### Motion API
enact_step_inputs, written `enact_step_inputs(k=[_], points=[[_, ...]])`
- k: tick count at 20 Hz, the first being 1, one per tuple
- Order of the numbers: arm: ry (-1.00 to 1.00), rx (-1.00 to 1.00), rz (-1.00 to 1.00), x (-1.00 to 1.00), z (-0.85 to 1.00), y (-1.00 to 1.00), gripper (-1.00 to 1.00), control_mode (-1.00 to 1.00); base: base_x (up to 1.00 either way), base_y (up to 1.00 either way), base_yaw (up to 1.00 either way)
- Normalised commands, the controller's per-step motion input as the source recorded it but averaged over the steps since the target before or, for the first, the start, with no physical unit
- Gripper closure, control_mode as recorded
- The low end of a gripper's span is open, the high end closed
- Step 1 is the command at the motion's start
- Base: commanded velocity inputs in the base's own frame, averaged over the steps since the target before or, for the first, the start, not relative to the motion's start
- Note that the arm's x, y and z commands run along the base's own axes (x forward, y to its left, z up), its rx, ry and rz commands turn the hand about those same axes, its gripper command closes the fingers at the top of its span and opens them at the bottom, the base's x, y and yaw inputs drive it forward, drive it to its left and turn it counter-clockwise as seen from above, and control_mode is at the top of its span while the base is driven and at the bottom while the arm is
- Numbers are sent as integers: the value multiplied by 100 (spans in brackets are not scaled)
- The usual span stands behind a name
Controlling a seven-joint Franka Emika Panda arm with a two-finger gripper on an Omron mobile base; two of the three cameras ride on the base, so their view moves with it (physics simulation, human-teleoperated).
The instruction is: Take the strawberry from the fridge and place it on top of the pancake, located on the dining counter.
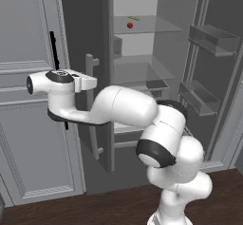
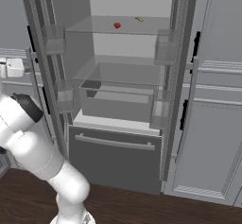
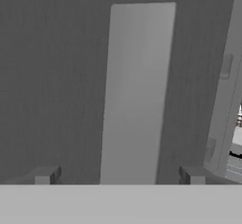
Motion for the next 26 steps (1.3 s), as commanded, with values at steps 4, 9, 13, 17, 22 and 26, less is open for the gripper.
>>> enact_step_inputs(k=[4, 9, 13, 17, 22, 26], points=[[-1, 3, 1, -33, 0, 16, -100, -100, 0, 0, 0], [0, 1, 10, -87, 3, 1, -100, -100, 0, 0, 0], [0, 24, 23, -98, 29, -77, -100, -100, 0, 0, 0], [3, 37, 39, -73, 15, -98, -100, -100, 0, 0, 0], [4, 49, 38, -61, 5, -94, -100, -100, 0, 0, 0], [0, 55, 30, -48, 0, -100, -100, -100, 0, 0, 0]])
